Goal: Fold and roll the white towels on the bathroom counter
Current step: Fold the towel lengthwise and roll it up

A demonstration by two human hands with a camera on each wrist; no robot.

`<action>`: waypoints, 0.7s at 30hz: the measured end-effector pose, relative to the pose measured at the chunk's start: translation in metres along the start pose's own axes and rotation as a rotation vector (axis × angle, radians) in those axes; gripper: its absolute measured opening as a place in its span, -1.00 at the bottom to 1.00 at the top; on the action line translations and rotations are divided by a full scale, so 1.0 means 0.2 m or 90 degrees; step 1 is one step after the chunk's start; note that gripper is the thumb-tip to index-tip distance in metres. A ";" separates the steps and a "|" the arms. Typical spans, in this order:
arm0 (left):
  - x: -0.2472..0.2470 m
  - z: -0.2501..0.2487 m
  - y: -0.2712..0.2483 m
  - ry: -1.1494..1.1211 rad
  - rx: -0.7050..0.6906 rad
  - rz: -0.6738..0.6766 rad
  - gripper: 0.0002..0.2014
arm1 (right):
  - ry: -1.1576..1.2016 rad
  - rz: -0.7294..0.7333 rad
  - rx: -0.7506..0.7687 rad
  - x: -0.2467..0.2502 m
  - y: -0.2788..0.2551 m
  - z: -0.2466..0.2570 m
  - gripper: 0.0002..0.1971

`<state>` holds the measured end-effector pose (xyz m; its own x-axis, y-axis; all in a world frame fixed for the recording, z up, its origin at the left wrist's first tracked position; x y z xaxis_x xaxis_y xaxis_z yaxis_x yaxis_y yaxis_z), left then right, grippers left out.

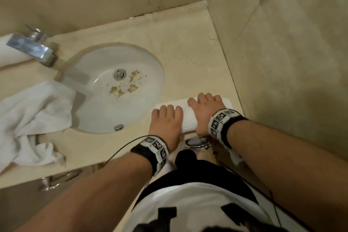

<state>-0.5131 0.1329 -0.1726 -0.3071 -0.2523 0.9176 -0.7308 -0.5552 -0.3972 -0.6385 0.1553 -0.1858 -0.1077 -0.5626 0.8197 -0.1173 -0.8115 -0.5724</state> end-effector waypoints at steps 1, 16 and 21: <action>0.01 0.01 0.01 -0.010 0.015 -0.003 -0.31 | 0.009 0.015 0.004 0.01 0.03 -0.01 -0.12; 0.03 0.17 0.35 -0.062 -0.012 0.189 0.02 | -0.048 -0.163 0.054 0.04 0.01 0.08 -0.06; 0.08 0.21 0.32 -0.131 -0.015 0.120 0.02 | -0.070 -0.098 0.057 0.09 0.04 0.08 0.02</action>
<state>-0.5384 0.0599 -0.1846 -0.3100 -0.5062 0.8047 -0.6869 -0.4659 -0.5578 -0.6250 0.1349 -0.1751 0.0139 -0.4409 0.8975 -0.0352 -0.8972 -0.4402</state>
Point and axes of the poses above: each hand's wrist, its own y-axis towards the middle knuckle, its own x-axis out of the back of the hand, z = x × y, the point moved 7 cm from there along y, towards the middle knuckle, and after that the axes turned 2 degrees about -x, right-handed, at the moved point
